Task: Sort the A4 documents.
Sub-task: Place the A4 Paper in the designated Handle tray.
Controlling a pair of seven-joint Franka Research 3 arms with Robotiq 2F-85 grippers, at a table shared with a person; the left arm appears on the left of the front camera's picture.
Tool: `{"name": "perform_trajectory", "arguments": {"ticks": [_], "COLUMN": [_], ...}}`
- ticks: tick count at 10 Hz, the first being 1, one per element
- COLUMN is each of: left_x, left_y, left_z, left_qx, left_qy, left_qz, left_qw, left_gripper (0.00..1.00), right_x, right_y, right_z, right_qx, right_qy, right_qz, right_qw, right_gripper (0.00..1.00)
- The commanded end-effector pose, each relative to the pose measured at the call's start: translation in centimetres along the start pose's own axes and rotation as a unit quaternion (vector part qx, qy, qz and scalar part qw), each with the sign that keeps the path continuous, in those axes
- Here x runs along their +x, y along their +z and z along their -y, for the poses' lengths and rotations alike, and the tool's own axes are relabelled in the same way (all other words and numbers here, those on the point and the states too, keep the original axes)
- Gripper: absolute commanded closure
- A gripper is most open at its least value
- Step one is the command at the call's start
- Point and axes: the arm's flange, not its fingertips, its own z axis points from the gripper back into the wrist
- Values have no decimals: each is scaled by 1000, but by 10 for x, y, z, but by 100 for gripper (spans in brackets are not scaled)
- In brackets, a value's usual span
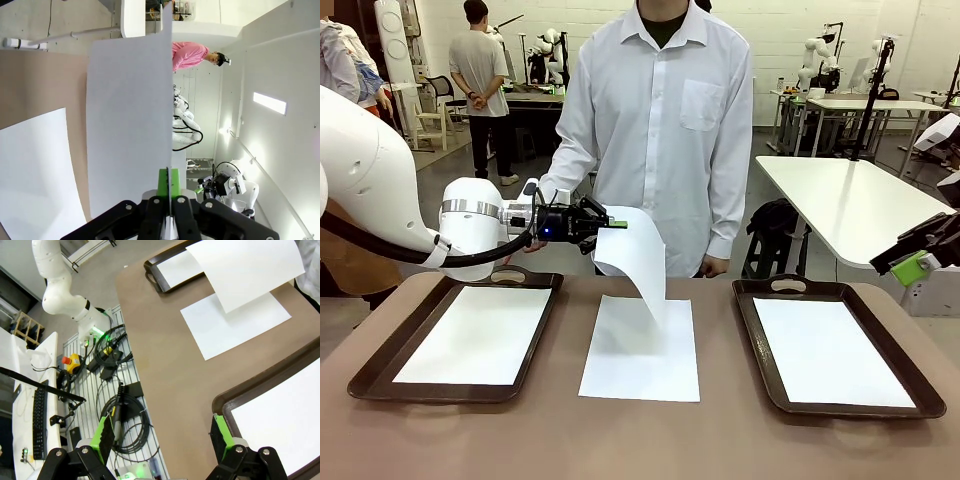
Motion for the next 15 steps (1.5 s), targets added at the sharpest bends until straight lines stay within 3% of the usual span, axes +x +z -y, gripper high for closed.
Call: {"name": "perform_trajectory", "arguments": {"ticks": [1,3,6,9,11,15], "left_x": [0,-19,-52,-85,-97,-96], "left_y": [-1,9,51,108,134,159], "left_z": [10,42,63,69,76,54], "left_qx": [6,44,86,91,119,154], "left_qy": [-1,-45,-31,-31,-27,-4], "left_qz": [-23,-76,-131,-134,-92,-59], "left_qw": [1000,995,987,986,988,986], "left_gripper": [99,99,99,99,99,99], "right_x": [0,0,0,0,0,0], "right_y": [0,0,0,0,0,0], "right_z": [0,0,0,0,0,0], "right_qx": [3,3,3,3,3,3], "right_qy": [2,2,2,2,2,2], "right_qz": [3,3,3,3,3,3], "right_qw": [1000,1000,1000,1000,1000,1000], "right_gripper": [0,0,0,0,0,0]}}
